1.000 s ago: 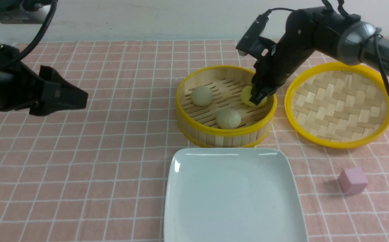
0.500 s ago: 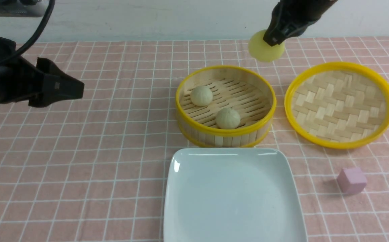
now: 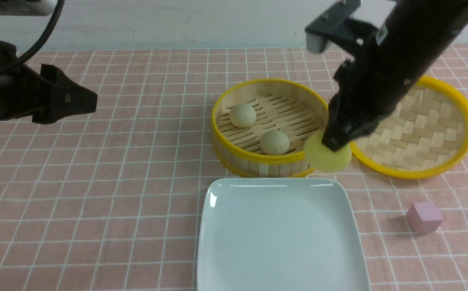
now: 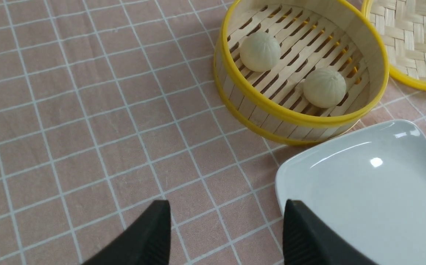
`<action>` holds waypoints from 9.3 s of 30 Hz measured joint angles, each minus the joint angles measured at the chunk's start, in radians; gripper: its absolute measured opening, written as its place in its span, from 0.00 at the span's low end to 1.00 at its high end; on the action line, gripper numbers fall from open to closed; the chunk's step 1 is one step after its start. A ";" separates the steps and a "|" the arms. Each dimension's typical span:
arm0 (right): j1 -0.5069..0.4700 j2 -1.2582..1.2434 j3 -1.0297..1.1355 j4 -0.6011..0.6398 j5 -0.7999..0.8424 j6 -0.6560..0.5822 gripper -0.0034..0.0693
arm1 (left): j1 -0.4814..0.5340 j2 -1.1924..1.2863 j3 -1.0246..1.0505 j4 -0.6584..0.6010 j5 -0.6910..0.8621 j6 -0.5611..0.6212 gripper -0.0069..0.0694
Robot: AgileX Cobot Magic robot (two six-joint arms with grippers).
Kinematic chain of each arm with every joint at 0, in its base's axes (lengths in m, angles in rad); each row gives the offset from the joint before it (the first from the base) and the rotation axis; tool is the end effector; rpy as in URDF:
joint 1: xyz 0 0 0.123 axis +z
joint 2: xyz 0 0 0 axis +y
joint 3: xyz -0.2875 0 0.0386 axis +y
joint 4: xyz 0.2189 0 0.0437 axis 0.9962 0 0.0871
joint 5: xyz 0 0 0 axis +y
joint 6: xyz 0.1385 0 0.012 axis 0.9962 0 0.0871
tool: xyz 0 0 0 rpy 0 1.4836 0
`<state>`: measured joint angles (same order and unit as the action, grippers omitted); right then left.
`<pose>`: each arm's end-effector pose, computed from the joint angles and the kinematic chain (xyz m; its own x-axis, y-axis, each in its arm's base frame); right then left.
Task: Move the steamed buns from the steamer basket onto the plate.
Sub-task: Use the right arm to put the steamed stuffed bun into the plate, then use the right arm to grab the steamed stuffed bun that is closest to it, then use the right arm to put the steamed stuffed bun into the plate, then use the left arm to grab the steamed stuffed bun that is closest to it
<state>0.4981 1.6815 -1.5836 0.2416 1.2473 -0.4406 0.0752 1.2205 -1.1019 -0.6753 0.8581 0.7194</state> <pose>0.2792 0.1877 0.2981 -0.5919 -0.7150 -0.3720 -0.7895 0.6073 0.0891 0.2526 -0.0470 0.3388 -0.6077 0.1617 -0.7776 0.4284 0.8912 -0.1495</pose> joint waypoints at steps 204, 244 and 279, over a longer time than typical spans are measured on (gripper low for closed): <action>-0.134 -0.772 0.419 -0.540 -0.529 0.509 0.71 | 0.000 0.000 0.000 -0.340 0.100 0.347 0.60; -0.134 -1.105 0.633 -0.402 -0.251 0.468 0.67 | -0.467 0.727 -0.680 0.298 -0.070 -0.176 0.60; -0.134 -1.105 0.706 -0.402 -0.327 0.468 0.66 | -0.546 1.003 -0.750 0.591 -0.341 -0.239 0.70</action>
<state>0.3637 0.5764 -0.8773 -0.1602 0.9199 0.0271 -0.4708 2.2234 -1.8518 -0.0846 0.5167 0.4802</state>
